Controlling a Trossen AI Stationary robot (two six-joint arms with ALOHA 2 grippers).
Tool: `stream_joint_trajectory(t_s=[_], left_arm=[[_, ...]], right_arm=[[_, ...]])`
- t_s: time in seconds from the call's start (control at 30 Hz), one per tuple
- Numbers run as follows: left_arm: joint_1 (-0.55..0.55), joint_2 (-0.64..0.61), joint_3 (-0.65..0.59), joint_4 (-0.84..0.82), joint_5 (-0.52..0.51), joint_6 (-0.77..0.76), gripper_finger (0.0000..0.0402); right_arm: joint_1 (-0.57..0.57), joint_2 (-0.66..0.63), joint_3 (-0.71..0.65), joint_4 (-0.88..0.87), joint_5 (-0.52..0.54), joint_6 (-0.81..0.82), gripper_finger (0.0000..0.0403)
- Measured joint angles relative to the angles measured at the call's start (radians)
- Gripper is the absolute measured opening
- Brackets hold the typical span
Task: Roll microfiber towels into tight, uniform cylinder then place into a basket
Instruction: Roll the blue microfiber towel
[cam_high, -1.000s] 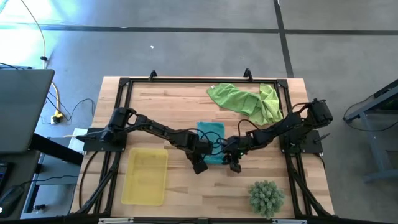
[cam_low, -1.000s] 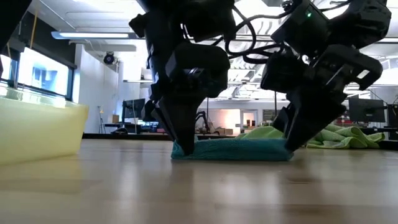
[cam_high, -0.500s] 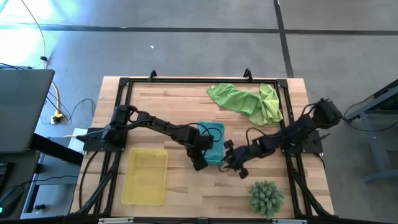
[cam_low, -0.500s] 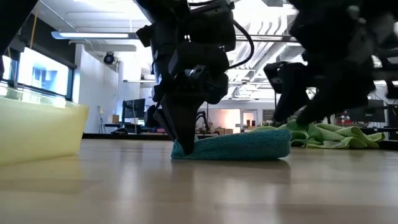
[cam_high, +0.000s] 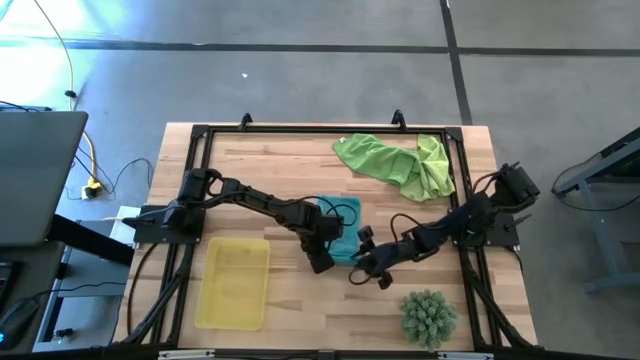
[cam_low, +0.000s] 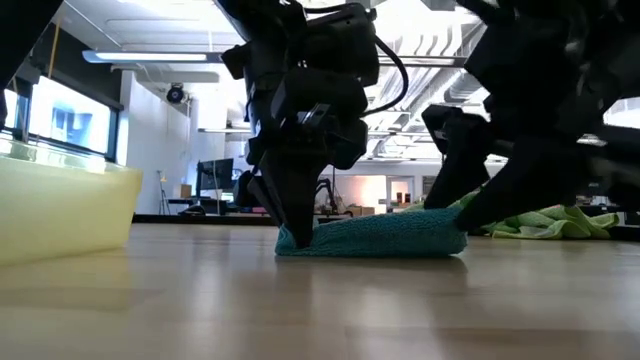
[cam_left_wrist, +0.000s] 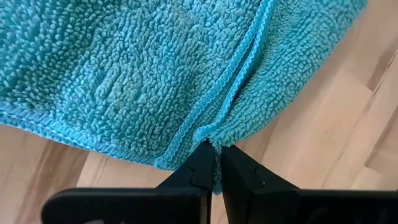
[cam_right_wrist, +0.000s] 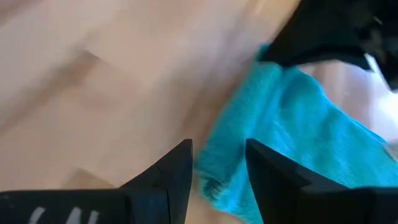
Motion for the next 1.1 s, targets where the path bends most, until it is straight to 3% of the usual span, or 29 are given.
stream_joint_trajectory(t_s=[0.13,0.33,0.57,0.83,1.1], left_arm=[[0.001,0.0,0.0,0.002,0.02,-0.003,0.001],[0.001,0.0,0.0,0.003,0.025,-0.007,0.001],[0.007,-0.005,0.002,-0.003,0.029,-0.017,0.001],[0.01,-0.074,0.001,-0.019,0.016,0.048,0.001],[0.0,-0.14,0.003,-0.064,0.004,0.132,0.001]], right_arm=[[0.0,0.015,0.0,-0.002,0.088,0.006,0.0139],[-0.003,0.023,0.0,-0.006,0.083,0.076,0.01],[-0.039,0.023,0.0,-0.039,-0.054,0.244,0.0007],[-0.128,0.023,0.001,-0.05,-0.275,0.544,0.0004],[-0.2,0.023,0.003,-0.088,-0.329,0.681,0.0004]])
